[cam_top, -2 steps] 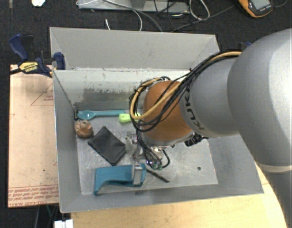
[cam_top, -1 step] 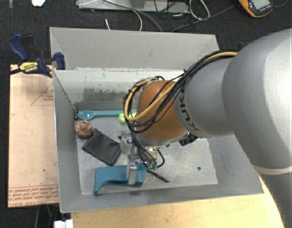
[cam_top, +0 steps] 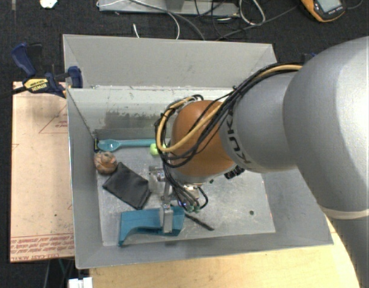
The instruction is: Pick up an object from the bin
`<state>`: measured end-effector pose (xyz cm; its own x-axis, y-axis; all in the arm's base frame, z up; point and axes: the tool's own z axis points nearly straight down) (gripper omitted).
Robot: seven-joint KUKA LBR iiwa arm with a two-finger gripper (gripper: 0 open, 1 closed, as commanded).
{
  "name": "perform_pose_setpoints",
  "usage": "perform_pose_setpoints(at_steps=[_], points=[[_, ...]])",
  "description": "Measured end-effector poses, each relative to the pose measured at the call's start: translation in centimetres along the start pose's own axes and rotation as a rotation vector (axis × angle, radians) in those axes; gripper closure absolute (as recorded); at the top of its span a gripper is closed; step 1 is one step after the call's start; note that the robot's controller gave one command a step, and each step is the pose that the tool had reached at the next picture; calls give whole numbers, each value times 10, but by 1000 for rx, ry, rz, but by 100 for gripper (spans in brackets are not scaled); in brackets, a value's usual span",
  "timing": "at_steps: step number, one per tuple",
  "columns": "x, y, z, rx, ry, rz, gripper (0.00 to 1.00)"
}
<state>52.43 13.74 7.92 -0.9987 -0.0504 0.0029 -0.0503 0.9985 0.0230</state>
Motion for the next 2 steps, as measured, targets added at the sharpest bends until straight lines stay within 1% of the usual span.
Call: perform_pose_setpoints(at_steps=[1,2], points=[[-2,6,0,2,0,44,0],[-7,16,0,-4,-4,-201,0]])
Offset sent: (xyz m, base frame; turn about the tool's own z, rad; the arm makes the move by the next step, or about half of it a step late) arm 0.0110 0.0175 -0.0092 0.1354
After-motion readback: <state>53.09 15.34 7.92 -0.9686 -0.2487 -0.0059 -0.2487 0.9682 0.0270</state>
